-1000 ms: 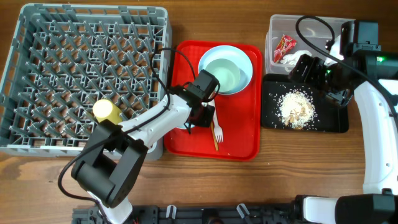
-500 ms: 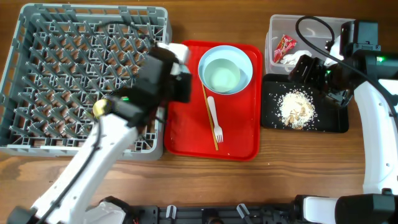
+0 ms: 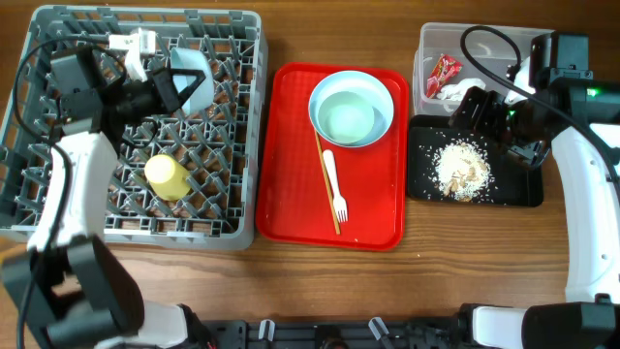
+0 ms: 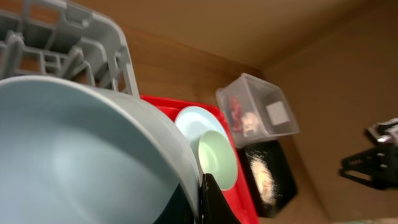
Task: Sort waste into correct bins and load items into the dishwasher rack
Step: 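Grasp the small light-blue bowl with left gripper and place it in the rack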
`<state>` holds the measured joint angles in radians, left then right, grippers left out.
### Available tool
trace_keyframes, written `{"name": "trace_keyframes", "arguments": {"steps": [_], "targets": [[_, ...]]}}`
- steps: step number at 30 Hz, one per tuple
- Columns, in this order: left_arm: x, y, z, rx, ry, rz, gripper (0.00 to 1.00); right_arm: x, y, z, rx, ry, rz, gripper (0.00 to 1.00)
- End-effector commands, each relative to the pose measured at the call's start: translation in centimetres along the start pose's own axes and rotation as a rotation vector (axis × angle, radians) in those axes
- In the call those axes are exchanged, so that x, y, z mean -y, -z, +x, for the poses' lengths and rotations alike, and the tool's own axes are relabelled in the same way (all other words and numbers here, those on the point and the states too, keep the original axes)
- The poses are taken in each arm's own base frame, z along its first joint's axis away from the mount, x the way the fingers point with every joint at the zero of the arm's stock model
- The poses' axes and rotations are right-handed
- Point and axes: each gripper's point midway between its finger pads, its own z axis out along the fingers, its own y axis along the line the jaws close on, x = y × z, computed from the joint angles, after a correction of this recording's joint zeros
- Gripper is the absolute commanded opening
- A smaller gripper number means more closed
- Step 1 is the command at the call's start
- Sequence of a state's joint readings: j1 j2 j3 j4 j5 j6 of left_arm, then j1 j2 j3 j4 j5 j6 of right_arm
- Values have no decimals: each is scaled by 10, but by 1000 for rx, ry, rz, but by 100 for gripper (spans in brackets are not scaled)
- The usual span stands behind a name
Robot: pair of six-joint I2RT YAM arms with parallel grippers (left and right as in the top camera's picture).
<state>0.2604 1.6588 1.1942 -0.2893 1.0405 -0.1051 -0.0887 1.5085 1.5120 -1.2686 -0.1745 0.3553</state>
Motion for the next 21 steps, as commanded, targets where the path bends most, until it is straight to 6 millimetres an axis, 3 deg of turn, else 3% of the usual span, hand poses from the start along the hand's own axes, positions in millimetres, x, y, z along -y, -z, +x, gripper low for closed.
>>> {"name": "trace_keyframes", "arguments": {"steps": [1, 5, 7, 8, 12, 14, 15, 19, 21], "targets": [[-22, 0, 6, -13, 52, 118, 4, 1, 11, -4, 40, -7, 6, 100], [-64, 10, 11, 6, 149, 75, 6, 1, 11, -2, 32, -9, 9, 100], [-74, 23, 9, 30, 178, 52, 30, 1, 11, -2, 32, -9, 9, 100], [-81, 32, 10, 40, 208, 37, 48, 1, 11, -2, 33, -9, 8, 100], [-98, 56, 10, 78, 276, 1, 72, 1, 11, -2, 32, -9, 9, 100], [-105, 68, 11, 96, 315, -17, 87, 1, 11, -2, 32, -8, 9, 100], [-109, 76, 10, 110, 329, -28, 100, 1, 11, -2, 32, -8, 9, 100], [-113, 112, -4, 192, 332, -116, 100, 1, 11, -2, 33, -8, 8, 100], [-104, 126, -14, 228, 300, -166, 100, 1, 11, -2, 33, -8, 8, 100]]}}
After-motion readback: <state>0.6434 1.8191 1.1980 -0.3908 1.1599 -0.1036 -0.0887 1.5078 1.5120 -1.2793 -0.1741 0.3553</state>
